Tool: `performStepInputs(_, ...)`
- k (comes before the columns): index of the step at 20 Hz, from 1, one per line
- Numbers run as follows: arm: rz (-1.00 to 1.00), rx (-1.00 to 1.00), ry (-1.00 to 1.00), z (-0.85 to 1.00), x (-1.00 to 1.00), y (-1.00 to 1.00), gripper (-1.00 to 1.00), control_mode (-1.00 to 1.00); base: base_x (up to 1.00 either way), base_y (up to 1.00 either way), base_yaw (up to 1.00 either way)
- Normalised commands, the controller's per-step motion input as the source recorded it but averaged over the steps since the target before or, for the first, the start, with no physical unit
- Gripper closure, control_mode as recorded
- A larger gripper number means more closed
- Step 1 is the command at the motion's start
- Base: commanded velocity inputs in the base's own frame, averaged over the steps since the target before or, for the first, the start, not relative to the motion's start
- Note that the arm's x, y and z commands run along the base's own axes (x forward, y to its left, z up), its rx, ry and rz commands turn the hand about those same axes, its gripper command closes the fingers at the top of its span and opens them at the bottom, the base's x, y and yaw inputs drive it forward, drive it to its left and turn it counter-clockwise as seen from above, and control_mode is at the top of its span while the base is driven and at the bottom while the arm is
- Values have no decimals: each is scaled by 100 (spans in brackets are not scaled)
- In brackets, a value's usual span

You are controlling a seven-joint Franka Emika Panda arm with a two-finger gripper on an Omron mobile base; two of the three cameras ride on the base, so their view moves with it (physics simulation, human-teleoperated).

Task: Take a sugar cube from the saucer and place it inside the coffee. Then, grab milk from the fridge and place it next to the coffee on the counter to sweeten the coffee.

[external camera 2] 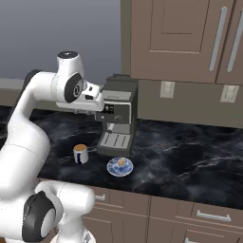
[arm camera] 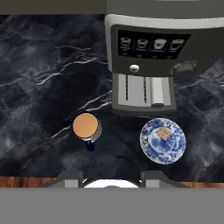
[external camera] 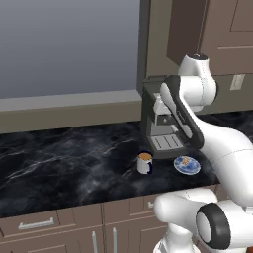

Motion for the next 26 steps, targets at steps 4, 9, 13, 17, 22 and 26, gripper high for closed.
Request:
performStepInputs(4,-2,1,0,-8,-34,-8,-100,-100,0,0,0)
performStepInputs(9,-10,1,3,-33,-53,-26,-100,-100,0,0,0)
performStepInputs(13,-20,0,7,-69,-29,-38,-100,-100,0,0,0)
performStepInputs(17,-23,2,11,-89,0,-52,-100,-100,0,0,0)
performStepInputs(22,-19,6,7,-72,8,-45,-100,-100,0,0,0)
performStepInputs(26,-5,0,0,-27,47,-4,-100,-100,0,0,0)
